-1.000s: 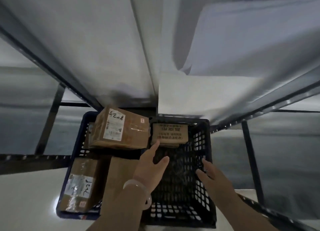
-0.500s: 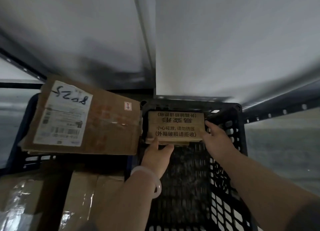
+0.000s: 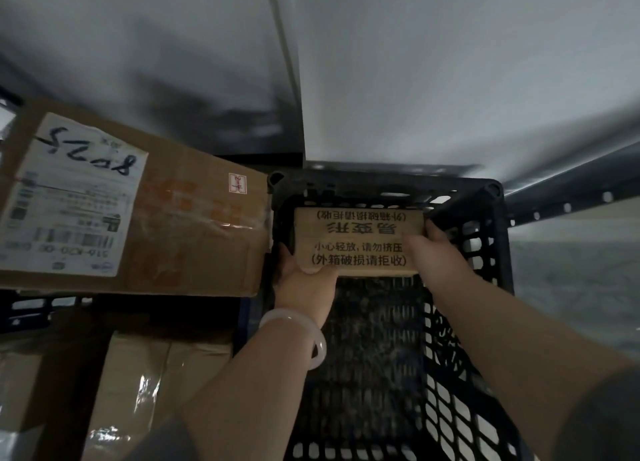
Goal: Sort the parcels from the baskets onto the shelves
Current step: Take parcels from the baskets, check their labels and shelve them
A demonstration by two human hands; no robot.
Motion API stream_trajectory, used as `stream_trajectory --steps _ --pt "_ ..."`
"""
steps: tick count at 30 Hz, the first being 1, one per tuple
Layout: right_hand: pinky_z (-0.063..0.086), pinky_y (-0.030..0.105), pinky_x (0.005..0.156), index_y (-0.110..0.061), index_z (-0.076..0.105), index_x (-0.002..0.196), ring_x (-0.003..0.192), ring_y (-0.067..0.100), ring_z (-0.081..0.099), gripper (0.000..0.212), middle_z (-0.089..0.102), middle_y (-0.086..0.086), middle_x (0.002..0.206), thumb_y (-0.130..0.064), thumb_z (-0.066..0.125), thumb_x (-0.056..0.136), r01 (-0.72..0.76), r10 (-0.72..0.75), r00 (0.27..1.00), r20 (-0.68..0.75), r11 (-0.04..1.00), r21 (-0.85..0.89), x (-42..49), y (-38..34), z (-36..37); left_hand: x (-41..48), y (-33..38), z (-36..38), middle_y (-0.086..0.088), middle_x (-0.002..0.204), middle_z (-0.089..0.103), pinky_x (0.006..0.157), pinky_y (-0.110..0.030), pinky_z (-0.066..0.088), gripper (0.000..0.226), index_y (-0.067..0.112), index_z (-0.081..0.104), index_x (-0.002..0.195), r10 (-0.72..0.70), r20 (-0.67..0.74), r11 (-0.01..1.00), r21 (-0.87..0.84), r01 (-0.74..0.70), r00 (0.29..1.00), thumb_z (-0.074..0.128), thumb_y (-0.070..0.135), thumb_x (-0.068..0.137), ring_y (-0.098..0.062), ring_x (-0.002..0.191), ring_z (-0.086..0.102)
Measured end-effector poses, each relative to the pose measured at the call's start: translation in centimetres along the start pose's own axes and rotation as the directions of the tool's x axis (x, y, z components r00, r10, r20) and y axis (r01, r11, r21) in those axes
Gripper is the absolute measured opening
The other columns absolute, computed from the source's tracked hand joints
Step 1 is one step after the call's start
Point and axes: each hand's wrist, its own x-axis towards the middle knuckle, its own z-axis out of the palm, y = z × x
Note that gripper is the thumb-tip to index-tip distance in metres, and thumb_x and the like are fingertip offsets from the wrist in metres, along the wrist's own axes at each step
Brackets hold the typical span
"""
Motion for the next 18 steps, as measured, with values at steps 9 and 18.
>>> stream_trajectory --steps 9,18 --pt "0.054 0.046 0.087 -0.036 0.024 0.151 0.103 0.026 0.063 0.063 0.058 0.005 0.129 -0.033 0.055 0.096 -0.148 0.149 0.989 -0.002 0.984 0.104 -8.9 2.2 -4.4 -8.5 0.9 -1.5 0.002 0.143 0.035 0.058 -0.011 0.033 0.079 0.042 0.016 0.153 0.051 0.059 0.987 0.152 -0.06 0.997 0.062 0.03 0.09 -0.005 0.091 0.05" --pt "0.04 0.055 0.105 -0.019 0.05 0.131 0.109 0.031 0.059 0.039 0.062 0.011 0.123 -0.042 0.044 0.101 -0.369 0.334 0.927 0.171 0.894 0.255 -23.3 -1.5 -9.5 -23.1 7.7 -4.2 0.008 0.148 0.01 0.058 -0.005 0.035 0.071 0.047 0.022 0.148 0.337 0.079 0.895 0.282 -0.346 0.938 0.058 0.022 0.092 -0.002 0.094 0.047"
